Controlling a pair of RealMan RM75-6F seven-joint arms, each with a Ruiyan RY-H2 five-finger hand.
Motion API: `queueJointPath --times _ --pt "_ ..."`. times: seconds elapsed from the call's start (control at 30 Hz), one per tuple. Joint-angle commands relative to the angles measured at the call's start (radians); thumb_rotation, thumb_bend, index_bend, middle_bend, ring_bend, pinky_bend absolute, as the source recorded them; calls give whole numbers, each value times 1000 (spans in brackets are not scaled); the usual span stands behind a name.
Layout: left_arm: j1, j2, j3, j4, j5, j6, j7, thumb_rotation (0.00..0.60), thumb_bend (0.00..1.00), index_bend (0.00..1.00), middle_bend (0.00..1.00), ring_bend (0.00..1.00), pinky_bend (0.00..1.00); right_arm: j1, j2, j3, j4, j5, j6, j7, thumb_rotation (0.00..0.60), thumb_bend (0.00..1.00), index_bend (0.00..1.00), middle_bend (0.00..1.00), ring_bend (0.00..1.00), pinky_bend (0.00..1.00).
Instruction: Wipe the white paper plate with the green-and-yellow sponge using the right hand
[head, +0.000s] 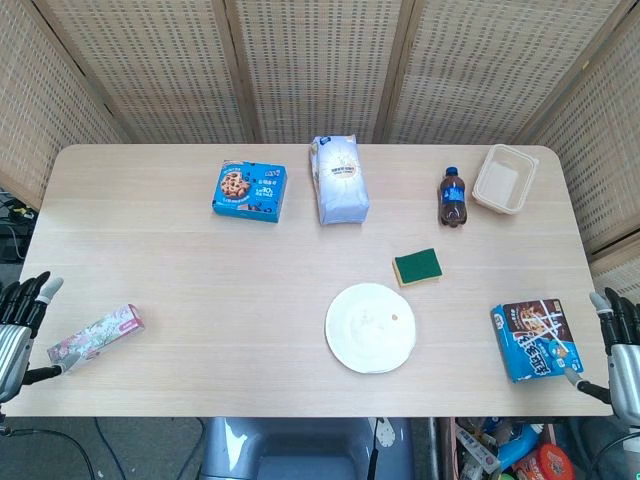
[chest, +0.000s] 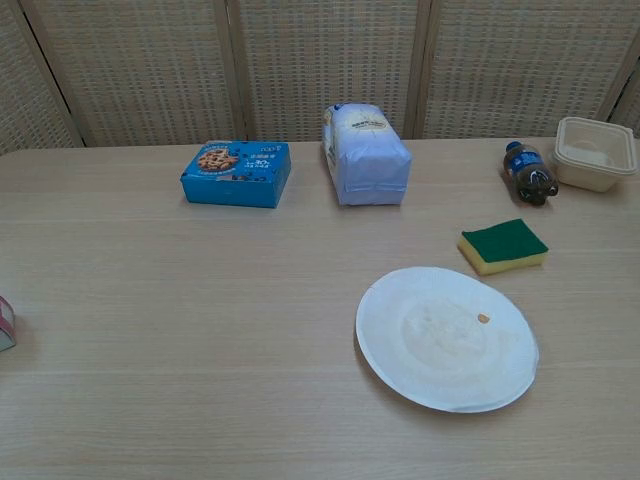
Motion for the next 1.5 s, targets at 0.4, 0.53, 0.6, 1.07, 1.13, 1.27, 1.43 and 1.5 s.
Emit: queueJointPath --times 0.4,0.53,0.6,1.07,1.13,1.27,1.43,1.5 --pt "-1 -5 -10 4 -3 -13 9 600 0 0 0 0 0 84 0 24 22 -24 -105 105 600 0 20 0 0 0" --pt "-6 -17 -19 4 -10 -21 32 600 0 0 0 0 0 213 -33 80 127 -34 -228 133 600 0 66 0 0 0" --pt "-9 -22 -27 2 -19 -24 44 600 0 0 0 0 0 283 -58 98 185 -41 -304 149 600 0 84 0 0 0" --pt "-36 -52 -73 1 -119 -84 105 600 0 0 0 0 0 648 -290 102 558 -59 -727 326 600 0 213 116 0 0" --pt "-39 -53 -77 1 -131 -91 108 600 0 0 0 0 0 681 -337 91 641 -72 -749 346 600 0 221 134 3 0" --pt "-42 -56 -84 2 -148 -100 115 600 0 0 0 0 0 730 -420 64 778 -92 -777 386 600 0 222 155 23 1" --pt "-48 -59 -91 4 -172 -116 123 600 0 0 0 0 0 772 -483 25 868 -118 -807 416 600 0 222 155 24 35" --pt "-52 -61 -94 5 -183 -125 128 600 0 0 0 0 0 785 -510 11 906 -127 -810 416 600 0 222 155 27 63"
